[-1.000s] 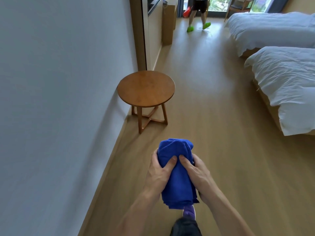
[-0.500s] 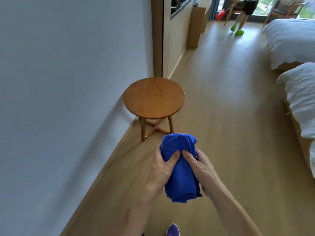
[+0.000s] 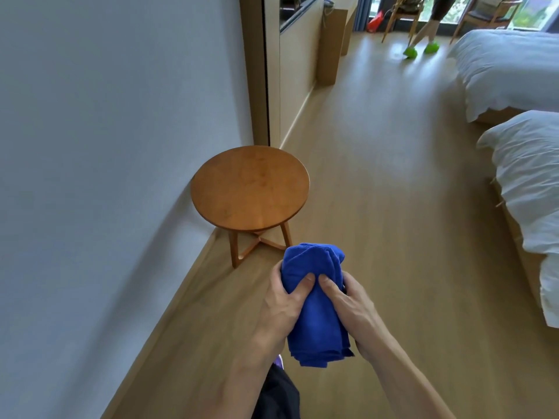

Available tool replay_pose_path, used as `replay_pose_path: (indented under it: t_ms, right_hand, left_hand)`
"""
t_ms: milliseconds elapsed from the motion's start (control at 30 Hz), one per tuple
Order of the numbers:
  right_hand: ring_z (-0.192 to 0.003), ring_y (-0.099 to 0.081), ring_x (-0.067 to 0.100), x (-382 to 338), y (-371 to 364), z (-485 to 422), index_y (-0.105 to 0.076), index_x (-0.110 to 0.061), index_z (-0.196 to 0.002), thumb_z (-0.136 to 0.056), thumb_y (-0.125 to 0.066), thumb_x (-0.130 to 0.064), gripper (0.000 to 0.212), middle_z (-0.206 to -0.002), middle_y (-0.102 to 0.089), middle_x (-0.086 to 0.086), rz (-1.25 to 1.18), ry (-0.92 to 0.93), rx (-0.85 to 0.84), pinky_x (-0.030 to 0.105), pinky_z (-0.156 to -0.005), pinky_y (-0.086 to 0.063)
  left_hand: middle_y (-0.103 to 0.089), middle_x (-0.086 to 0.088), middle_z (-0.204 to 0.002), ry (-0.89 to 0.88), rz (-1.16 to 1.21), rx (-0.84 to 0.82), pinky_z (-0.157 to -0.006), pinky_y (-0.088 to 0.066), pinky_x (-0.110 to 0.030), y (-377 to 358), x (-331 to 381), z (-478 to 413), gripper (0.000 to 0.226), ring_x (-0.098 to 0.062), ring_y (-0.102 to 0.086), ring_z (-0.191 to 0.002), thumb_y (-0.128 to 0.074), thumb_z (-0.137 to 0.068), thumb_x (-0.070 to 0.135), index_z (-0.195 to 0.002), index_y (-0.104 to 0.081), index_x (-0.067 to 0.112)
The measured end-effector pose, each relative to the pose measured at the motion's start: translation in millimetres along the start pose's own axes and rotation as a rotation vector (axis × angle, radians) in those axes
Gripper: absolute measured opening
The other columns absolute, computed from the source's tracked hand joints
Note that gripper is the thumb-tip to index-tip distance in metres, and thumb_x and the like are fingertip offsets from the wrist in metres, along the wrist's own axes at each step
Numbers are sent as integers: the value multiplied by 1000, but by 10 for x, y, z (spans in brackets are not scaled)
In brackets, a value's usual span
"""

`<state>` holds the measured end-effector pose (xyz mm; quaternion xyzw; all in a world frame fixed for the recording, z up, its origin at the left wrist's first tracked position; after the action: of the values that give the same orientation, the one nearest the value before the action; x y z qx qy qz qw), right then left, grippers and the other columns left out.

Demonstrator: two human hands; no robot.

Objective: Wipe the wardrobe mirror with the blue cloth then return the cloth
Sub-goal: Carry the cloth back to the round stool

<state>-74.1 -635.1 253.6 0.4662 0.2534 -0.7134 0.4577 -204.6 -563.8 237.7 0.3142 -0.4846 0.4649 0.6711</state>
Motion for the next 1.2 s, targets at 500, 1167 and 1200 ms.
replay_pose_path:
  t_ms: [500, 1167, 1200]
  right_hand:
    - [-94, -72, 14, -869, 128, -1559, -66, -29, -108, -95, -61, -45, 21, -104, -74, -5, 38, -31, 29, 38, -84, -61]
    - [-92, -71, 21, -1733, 310, -3635, -64, -22, -100, -95, -59, -43, 23, -100, -72, 4, 287, 0, -379, 42, -81, -60]
    - [-91, -71, 20, -1775, 333, -3710, -64, -22, -100, -95, -59, -43, 22, -100, -72, 3, 292, 7, -403, 40, -79, -60]
  left_hand:
    - [-66, 11, -124, -1, 47, -65, -89, -59, -28, -317, 677, -1695, 54, -4, -68, -107, -76, -87, 46, -134, -52, 35]
    - [-70, 6, -120, 68, 145, 419, -94, -58, -39, -766, 1185, -3064, 45, -9, -70, -104, -74, -92, 37, -131, -54, 27]
    - [-70, 7, -119, 73, 159, 441, -94, -58, -39, -809, 1205, -3103, 45, -9, -70, -103, -74, -91, 37, -131, -54, 28]
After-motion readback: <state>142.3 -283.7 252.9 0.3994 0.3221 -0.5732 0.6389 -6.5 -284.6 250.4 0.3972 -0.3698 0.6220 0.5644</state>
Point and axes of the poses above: each hand's wrist, its own z-axis away from the middle knuckle, its own y-axis out of the back of the hand, x = y × z, the point moved 6 cm from there along -z, towards the middle knuckle
